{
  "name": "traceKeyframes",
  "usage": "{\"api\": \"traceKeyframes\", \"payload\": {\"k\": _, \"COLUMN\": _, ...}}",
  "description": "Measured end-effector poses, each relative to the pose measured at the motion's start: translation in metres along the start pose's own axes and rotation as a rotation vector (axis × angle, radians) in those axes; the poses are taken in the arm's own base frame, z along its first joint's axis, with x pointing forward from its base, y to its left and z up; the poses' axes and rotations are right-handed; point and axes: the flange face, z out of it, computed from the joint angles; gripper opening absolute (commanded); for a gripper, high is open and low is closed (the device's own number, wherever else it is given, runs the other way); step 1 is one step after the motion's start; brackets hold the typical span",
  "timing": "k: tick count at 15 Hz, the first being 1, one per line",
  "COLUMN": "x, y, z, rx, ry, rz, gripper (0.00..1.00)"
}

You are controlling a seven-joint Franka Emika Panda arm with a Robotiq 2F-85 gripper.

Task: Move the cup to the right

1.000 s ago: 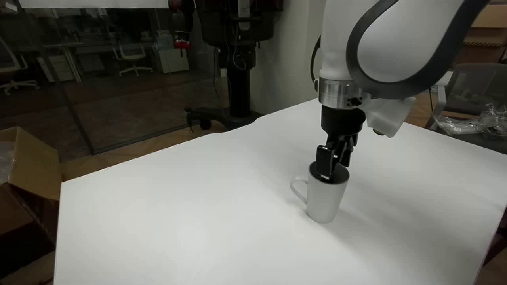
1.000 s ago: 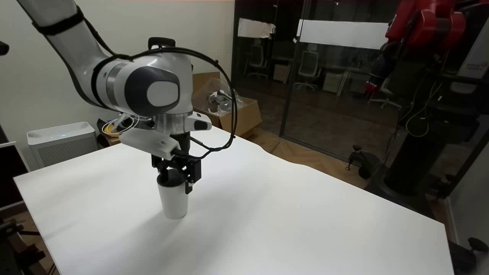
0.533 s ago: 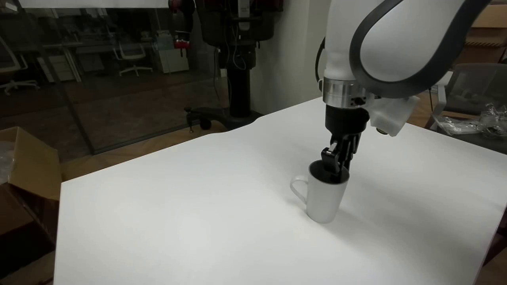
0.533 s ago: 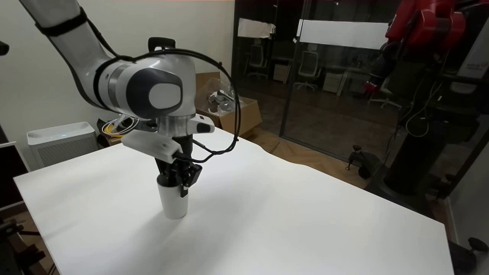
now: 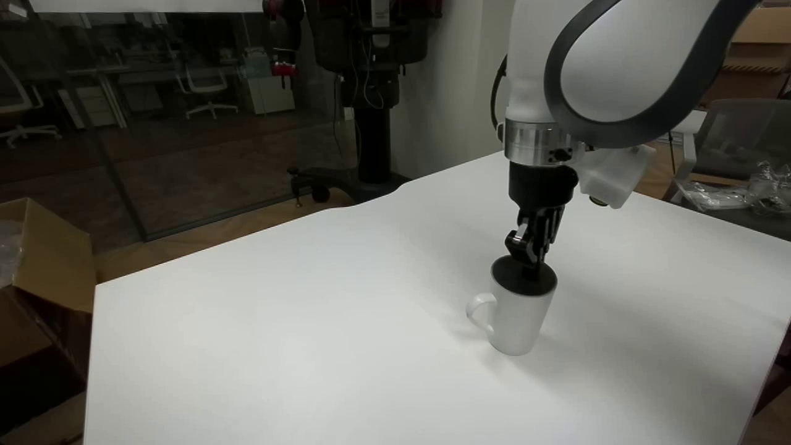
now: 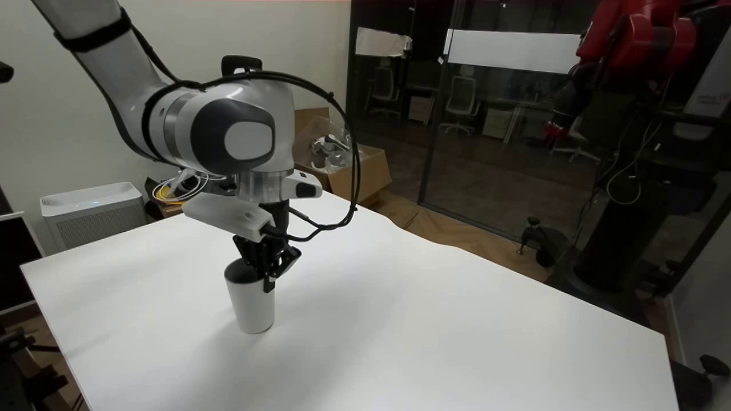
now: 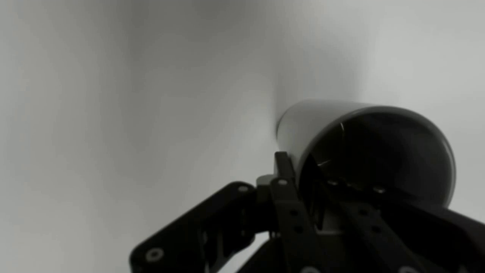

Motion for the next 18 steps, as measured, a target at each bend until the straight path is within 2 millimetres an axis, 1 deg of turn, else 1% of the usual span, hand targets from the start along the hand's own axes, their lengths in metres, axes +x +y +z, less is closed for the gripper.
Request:
{"api": "traceKeyframes", "payload": {"k": 1, "x": 0.0, "y": 0.0, "z": 0.0, "rx": 0.0, "ry": 0.0, "rz": 0.0, "gripper": 0.11}}
{"api": "traceKeyframes", "payload": {"k": 2, "x": 0.0, "y": 0.0, "z": 0.0, "rx": 0.0, "ry": 0.0, "rz": -0.001, "gripper": 0.03}}
{"api": "traceKeyframes", "payload": {"k": 6, "x": 0.001, "y": 0.0, "z": -0.001, "rx": 0.009, "ry": 0.006, "rz": 0.014, "gripper": 0.02}}
{"api": "traceKeyframes", "payload": {"k": 9, "x": 0.01, "y": 0.008, "z": -0.005, "rx": 0.061, "ry": 0.045, "rz": 0.12, "gripper": 0.02}}
{"api": "traceKeyframes", "payload": {"k": 11, "x": 0.022, "y": 0.025, "z": -0.012, "rx": 0.088, "ry": 0.081, "rz": 0.203, "gripper": 0.02}}
{"api": "traceKeyframes", "payload": {"k": 14, "x": 0.039, "y": 0.064, "z": -0.026, "rx": 0.116, "ry": 0.131, "rz": 0.337, "gripper": 0.02}}
{"api": "traceKeyframes", "payload": {"k": 16, "x": 0.047, "y": 0.089, "z": -0.032, "rx": 0.126, "ry": 0.155, "rz": 0.431, "gripper": 0.02}}
{"api": "traceKeyframes", "payload": {"k": 18, "x": 0.052, "y": 0.11, "z": -0.035, "rx": 0.134, "ry": 0.16, "rz": 0.518, "gripper": 0.02}}
